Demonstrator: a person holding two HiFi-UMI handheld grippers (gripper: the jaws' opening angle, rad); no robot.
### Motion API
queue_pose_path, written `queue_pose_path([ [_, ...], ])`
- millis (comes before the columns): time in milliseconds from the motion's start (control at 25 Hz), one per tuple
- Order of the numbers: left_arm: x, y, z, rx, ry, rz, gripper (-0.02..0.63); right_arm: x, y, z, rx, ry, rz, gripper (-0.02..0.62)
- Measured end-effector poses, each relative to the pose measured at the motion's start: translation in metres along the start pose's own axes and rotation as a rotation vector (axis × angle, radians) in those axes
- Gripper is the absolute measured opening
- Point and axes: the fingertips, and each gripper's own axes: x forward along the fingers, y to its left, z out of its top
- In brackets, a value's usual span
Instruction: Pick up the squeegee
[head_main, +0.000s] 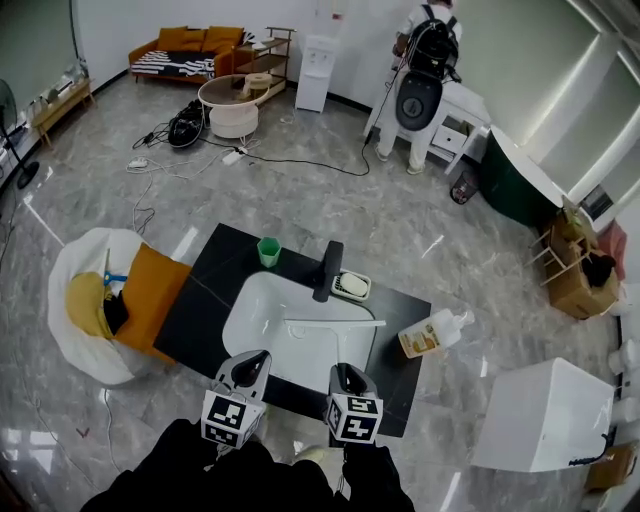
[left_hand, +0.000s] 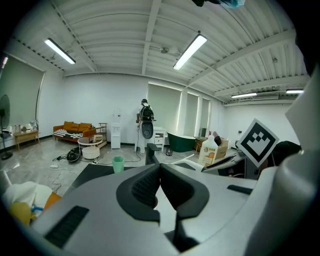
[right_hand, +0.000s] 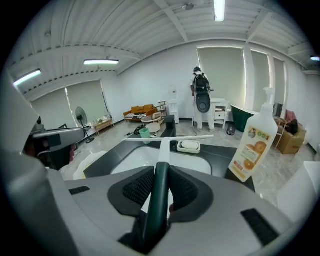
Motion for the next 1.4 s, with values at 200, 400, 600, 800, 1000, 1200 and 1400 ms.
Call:
queue_pose_path([
  [200,-0.021,-0.040,0.019,0.034,-0.046,-0.012,0.023,-0.055,-0.014,0.008,-0.008,-0.087,-0.015,0.112],
  [400,-0.041,-0.078,0.031,0.064,-0.087,-0.029,0.023,-0.103,-0.028,0.006,0.003,-0.162,-0.024,0.112],
  [600,-0.066,-0.113,0.042,0.087,-0.123,-0.036,0.023,-0.152,-0.036,-0.001,0.013,-0.219,-0.025,0.112],
  [800,-0.083,-0.153,0.039,0.098,-0.144,-0.045,0.023,-0.190,-0.051,-0.019,0.014,-0.259,-0.022,0.114],
  [1000,-0.095,-0.189,0.031,0.103,-0.155,-0.053,0.023,-0.222,-0.061,-0.033,0.003,-0.293,-0.018,0.114],
  [1200,-0.108,-0.214,0.024,0.105,-0.152,-0.061,0.023,-0.243,-0.067,-0.048,-0.001,-0.302,-0.016,0.114],
  [1400,-0.115,-0.231,0.015,0.110,-0.140,-0.061,0.023,-0.257,-0.073,-0.064,-0.002,-0.305,-0.011,0.114],
])
